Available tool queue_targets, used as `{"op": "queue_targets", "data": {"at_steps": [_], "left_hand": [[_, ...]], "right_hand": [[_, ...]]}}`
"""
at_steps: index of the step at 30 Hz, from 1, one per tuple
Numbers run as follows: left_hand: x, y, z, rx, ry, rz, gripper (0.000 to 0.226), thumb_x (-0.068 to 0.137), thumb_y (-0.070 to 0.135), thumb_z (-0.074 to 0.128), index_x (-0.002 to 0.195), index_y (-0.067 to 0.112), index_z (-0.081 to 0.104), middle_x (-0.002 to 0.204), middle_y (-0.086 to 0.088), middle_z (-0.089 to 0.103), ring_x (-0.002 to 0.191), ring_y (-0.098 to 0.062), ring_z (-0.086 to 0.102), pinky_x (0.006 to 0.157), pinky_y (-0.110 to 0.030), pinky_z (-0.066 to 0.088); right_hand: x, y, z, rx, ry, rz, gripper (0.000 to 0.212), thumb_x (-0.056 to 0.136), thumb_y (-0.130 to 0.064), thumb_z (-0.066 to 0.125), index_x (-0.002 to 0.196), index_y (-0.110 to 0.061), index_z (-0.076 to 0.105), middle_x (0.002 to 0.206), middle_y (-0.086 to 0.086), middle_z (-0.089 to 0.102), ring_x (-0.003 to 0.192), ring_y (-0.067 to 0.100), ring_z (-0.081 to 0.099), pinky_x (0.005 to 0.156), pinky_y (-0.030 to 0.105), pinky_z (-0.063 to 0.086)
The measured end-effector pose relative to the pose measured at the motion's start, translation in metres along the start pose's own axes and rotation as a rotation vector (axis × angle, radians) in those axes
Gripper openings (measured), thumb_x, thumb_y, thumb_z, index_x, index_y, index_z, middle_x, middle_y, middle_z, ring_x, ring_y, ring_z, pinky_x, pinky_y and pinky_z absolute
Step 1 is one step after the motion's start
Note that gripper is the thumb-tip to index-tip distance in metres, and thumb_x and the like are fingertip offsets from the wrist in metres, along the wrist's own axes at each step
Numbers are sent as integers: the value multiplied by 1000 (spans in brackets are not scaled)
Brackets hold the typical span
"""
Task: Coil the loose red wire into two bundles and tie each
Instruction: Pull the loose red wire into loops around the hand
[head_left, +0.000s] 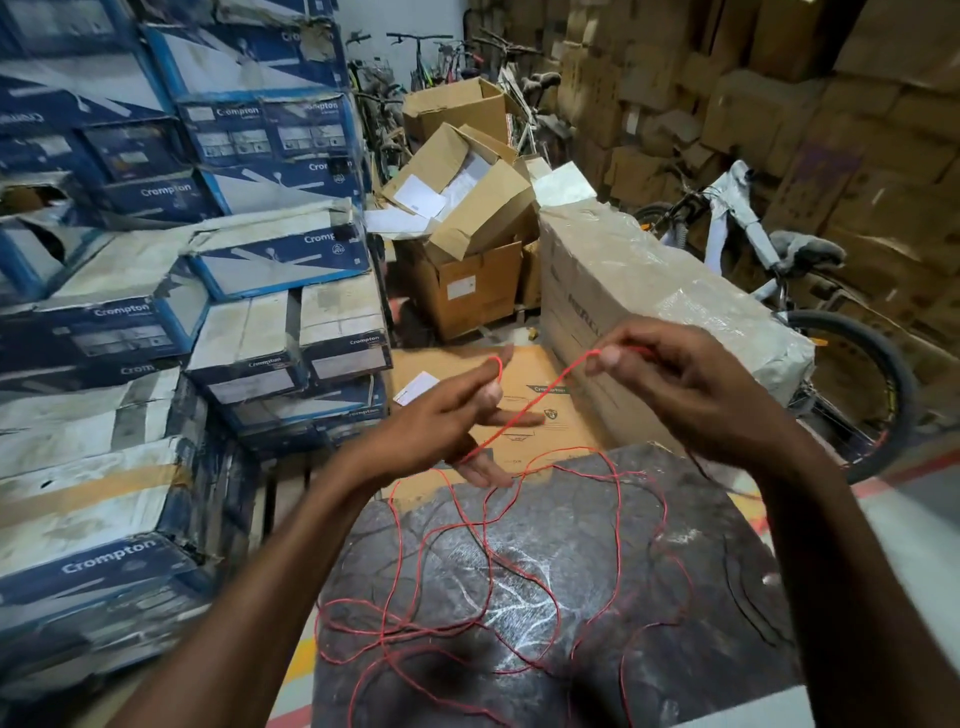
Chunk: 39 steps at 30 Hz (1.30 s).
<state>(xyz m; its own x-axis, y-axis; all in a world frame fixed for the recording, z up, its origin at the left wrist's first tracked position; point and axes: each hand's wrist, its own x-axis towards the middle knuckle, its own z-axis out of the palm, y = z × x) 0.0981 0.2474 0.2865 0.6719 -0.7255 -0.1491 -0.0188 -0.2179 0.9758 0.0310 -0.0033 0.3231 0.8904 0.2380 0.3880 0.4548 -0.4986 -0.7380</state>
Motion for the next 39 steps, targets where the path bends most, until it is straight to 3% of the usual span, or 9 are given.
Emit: {"op": "queue_targets", "data": {"at_steps": [3,6,12,16,20,23,29,35,39], "left_hand": [[-8,2,4,-86,-184,0,47,109,29,35,155,37,26,109,-15,77,65,-38,74,65,-40,64],[-14,-1,8,-345,-347,10,48,105,26,38,152,17,41,78,-21,76,34,-15,57,75,-40,64],[-19,-9,15,-897,-352,239,43,103,21,45,139,-2,54,39,0,55,30,-11,49,98,-59,50],[-10,-12,9,-1218,-350,355,45,111,21,22,118,1,61,59,-9,69,79,-34,75,108,-70,34],[0,4,2,-1233,-296,454,38,110,21,26,101,6,60,140,-25,59,140,-47,43,107,-77,31],[5,16,-6,-1163,-103,462,23,104,23,38,92,14,55,158,-25,37,146,-46,34,107,-75,32],[9,23,-16,-902,355,420,30,107,25,33,86,22,53,145,-19,56,139,-27,51,121,-54,25],[33,-11,-19,-132,731,324,31,98,54,40,88,40,66,148,-4,56,140,-14,48,118,-48,34],[36,-28,-20,354,742,343,21,109,36,31,96,34,47,123,-7,66,117,-7,63,91,-34,53]], "right_hand": [[17,15,0,52,155,-5,13,97,-11,67,92,-23,70,70,-22,64,62,-3,53,61,10,39],[30,29,2,105,280,-10,12,86,-12,80,92,-15,71,75,-11,66,63,4,54,61,16,44],[39,60,22,9,314,49,2,94,-25,74,94,-25,72,82,-6,67,63,36,49,55,38,40],[28,74,52,58,312,107,9,99,-23,67,92,-23,72,77,12,68,60,19,57,56,34,43],[1,83,98,139,289,189,28,101,-53,56,85,-33,69,58,5,58,53,17,53,54,44,45],[-26,87,126,56,242,253,47,102,-61,44,77,-28,67,50,-4,46,46,13,43,52,46,40],[-67,92,134,-180,96,215,57,105,-62,32,72,-26,60,53,-1,51,49,13,51,56,37,42],[-71,66,110,-434,-183,84,33,108,-53,29,104,-31,53,63,-5,51,64,18,57,62,42,47],[-73,26,97,-508,-299,70,25,107,-52,27,123,-41,43,83,0,66,84,25,62,68,40,46]]}}
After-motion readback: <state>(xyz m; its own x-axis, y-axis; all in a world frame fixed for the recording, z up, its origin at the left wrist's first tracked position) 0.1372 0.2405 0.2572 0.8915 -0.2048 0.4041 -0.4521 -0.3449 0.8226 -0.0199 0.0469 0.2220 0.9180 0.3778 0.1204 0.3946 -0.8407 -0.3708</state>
